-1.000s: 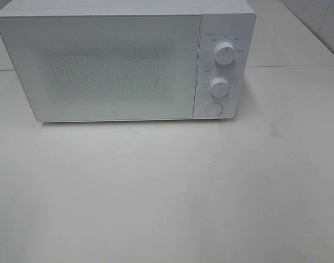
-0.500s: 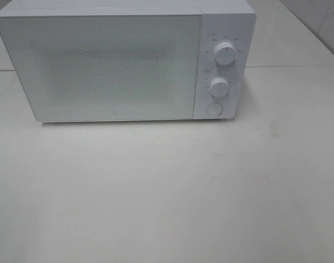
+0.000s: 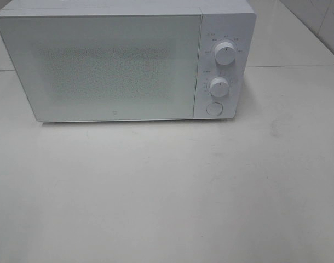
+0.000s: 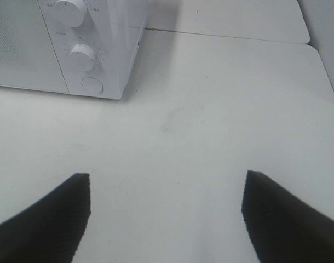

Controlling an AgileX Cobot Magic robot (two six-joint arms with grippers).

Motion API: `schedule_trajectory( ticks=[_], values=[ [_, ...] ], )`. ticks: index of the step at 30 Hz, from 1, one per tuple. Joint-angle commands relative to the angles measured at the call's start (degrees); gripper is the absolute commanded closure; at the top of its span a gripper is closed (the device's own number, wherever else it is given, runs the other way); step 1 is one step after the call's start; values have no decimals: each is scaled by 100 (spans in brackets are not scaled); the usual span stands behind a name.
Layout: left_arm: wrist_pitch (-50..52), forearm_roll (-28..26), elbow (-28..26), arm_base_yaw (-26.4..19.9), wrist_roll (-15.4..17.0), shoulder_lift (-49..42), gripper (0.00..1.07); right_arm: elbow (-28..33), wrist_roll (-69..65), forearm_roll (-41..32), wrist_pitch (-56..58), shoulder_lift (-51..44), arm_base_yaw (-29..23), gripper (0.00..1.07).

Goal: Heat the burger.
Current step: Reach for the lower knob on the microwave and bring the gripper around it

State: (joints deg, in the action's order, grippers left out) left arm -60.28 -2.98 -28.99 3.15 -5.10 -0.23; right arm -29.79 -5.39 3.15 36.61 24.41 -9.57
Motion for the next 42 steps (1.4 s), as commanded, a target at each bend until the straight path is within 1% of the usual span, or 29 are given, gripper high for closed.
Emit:
schedule_trajectory(
  ticks=[1,5,8,9,11,13,17,21,25,27,29,30,31,32,33,34,35,36,37,38,39,40,41,42],
  values=[
    [74,6,17,-6,34,-126,6,11,-29,52,-447,264,0,31],
    [74,6,17,-6,34,-126,6,11,-29,52,-894,716,0,31],
    [74,6,17,-6,34,-126,6,11,-29,52,-951,791,0,31],
    [74,6,17,-6,34,-126,6,11,-29,46,-1112,991,0,31],
    [74,6,17,-6,34,-126,6,11,-29,34,-1209,1089,0,31],
    [74,6,17,-6,34,-126,6,11,-29,29,-1621,1444,0,31],
    [74,6,17,-6,34,-126,6,11,-29,29,-1988,1707,0,31],
    [74,6,17,-6,34,-126,6,11,-92,29,-2704,2183,0,31],
    [74,6,17,-6,34,-126,6,11,-160,29,-3123,2458,0,31],
    [74,6,17,-6,34,-126,6,11,-160,29,-3615,2722,0,31],
    [74,6,17,-6,34,-126,6,29,-160,29,-3764,2790,0,31],
    [74,6,17,-6,34,-126,6,138,-160,29,-4263,2956,0,31],
    [74,6,17,-6,34,-126,6,138,-160,29,-4263,2956,0,31],
    [74,6,17,-6,34,-126,6,206,-155,29,-4509,3014,0,31],
    [74,6,17,-6,34,-126,6,418,-109,6,-5197,3140,0,31],
    [74,6,17,-6,34,-126,6,418,-109,6,-5197,3140,0,31],
    [74,6,17,-6,34,-126,6,550,-17,-92,-5535,3197,0,31],
    [74,6,17,-6,34,-126,6,762,304,-424,-6068,3300,0,31],
    [74,6,17,-6,34,-126,6,762,304,-424,-6068,3300,0,31],
    [74,6,17,-6,34,-126,6,917,699,-808,-6532,3403,0,31],
    [74,6,17,-6,34,-126,6,997,928,-1014,-6767,3455,0,31],
    [74,6,17,-6,34,-126,6,997,928,-1014,-6767,3455,0,31],
    [74,6,17,-6,34,-126,6,1129,1341,-1387,-7151,3529,0,31],
    [74,6,17,-6,34,-126,6,1129,1341,-1387,-7151,3529,0,31]
  ],
)
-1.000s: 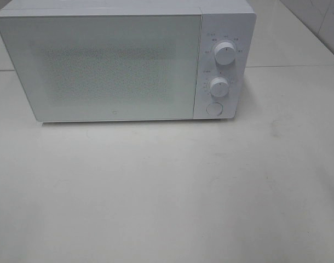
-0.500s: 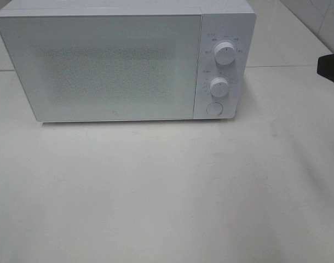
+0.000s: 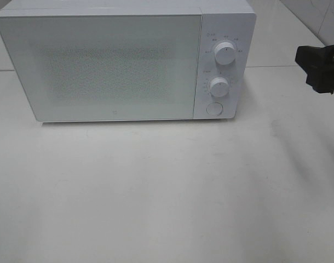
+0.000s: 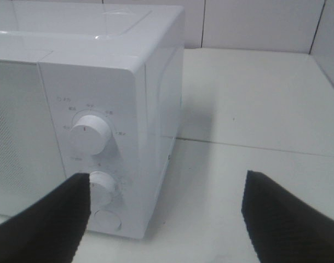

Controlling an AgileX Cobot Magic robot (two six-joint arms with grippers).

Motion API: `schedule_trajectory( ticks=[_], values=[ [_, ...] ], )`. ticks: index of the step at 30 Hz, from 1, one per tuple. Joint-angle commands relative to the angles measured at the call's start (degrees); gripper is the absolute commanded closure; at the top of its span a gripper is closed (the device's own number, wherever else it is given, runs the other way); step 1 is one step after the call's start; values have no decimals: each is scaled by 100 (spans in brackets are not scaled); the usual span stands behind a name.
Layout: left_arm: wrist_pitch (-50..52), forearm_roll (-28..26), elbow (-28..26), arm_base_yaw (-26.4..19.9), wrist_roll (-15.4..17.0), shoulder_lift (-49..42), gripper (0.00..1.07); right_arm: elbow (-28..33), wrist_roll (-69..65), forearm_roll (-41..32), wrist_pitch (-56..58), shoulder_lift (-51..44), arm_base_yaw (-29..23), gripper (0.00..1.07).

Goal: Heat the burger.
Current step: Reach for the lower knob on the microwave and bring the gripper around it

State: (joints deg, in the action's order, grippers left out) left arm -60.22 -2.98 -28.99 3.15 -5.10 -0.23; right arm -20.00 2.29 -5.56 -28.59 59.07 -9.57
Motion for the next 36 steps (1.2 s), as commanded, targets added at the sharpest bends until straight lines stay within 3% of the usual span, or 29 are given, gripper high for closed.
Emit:
schedule_trajectory(
  ticks=[1,9,16,24,36],
  values=[
    [69,6,17,-6,34,-126,6,212,716,-653,-814,109,0,31],
    [69,6,17,-6,34,-126,6,561,716,-945,-1971,533,-132,31],
    [69,6,17,-6,34,-126,6,647,1324,-2257,-3329,1312,-1112,31],
    [69,6,17,-6,34,-126,6,647,1352,-2704,-4916,2252,-2057,31],
    [69,6,17,-6,34,-126,6,155,1478,-3810,-4916,3140,-2876,31]
  ],
)
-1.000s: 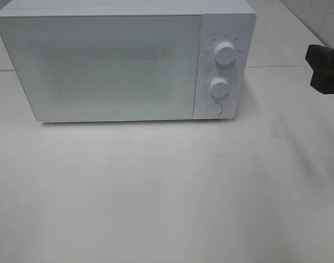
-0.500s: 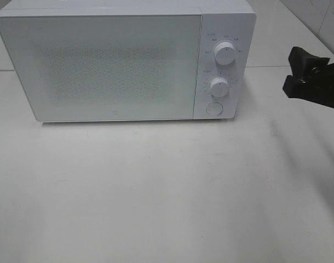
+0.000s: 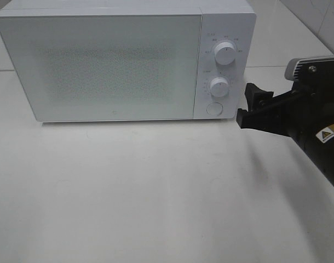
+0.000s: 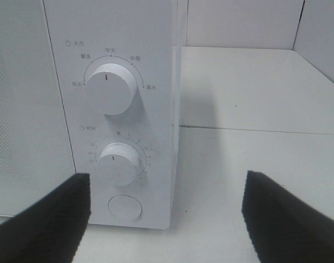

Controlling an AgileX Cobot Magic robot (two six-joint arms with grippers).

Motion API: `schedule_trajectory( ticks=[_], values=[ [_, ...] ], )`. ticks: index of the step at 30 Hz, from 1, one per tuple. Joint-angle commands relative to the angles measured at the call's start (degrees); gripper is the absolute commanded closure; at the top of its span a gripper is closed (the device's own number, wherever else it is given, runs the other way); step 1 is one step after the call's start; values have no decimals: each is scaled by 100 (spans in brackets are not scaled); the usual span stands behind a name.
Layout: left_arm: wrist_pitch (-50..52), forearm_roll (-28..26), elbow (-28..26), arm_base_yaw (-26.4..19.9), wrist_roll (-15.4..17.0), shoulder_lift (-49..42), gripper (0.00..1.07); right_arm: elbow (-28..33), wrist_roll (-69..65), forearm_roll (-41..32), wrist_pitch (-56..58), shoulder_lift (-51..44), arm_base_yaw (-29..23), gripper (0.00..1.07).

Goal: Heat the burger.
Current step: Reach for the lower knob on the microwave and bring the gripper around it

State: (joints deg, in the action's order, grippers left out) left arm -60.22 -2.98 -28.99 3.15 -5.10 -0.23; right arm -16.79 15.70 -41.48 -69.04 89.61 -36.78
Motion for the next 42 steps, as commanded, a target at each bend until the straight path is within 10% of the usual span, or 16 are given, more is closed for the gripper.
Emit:
schedule_trajectory(
  ticks=[1,12,42],
  values=[
    [69,6,17,-6,34,-126,6,-223,201,-309,-871,138,-212,31],
    [69,6,17,-6,34,-126,6,-1008,1673,-1283,-871,882,-951,31],
    [69,6,17,-6,34,-126,6,-2790,544,-2183,-877,2515,-722,31]
  ],
)
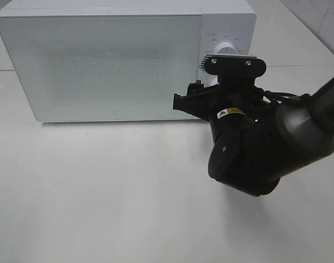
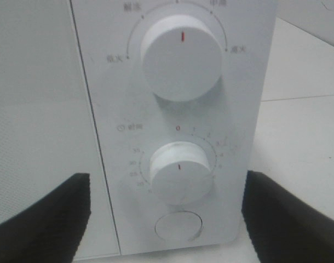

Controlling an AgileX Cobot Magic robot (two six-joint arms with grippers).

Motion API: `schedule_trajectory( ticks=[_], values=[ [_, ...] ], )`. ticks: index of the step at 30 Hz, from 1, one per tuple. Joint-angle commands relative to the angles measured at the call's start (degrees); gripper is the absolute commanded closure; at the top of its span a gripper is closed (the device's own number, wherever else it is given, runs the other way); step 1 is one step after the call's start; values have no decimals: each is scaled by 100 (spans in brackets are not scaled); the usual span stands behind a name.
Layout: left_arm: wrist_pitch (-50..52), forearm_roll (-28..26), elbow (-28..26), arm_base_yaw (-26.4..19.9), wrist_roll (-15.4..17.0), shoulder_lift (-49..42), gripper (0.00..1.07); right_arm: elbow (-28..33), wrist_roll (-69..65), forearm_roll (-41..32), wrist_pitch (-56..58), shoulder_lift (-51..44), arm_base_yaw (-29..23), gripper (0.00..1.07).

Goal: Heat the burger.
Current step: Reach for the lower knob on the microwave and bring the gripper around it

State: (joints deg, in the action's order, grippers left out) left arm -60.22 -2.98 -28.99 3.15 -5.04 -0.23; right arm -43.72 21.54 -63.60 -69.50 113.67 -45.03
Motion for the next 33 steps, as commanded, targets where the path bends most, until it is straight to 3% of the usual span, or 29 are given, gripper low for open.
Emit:
schedule_trajectory(
  ticks=[1,13,33],
  values=[
    [69,6,17,-6,29,-126,6,-120,-40,57,-831,126,103,31],
    [69,6,17,-6,29,-126,6,-539,138,275,-842,521,235,31],
    [69,6,17,-6,29,-126,6,-676,103,424,-842,521,441,31]
  ],
)
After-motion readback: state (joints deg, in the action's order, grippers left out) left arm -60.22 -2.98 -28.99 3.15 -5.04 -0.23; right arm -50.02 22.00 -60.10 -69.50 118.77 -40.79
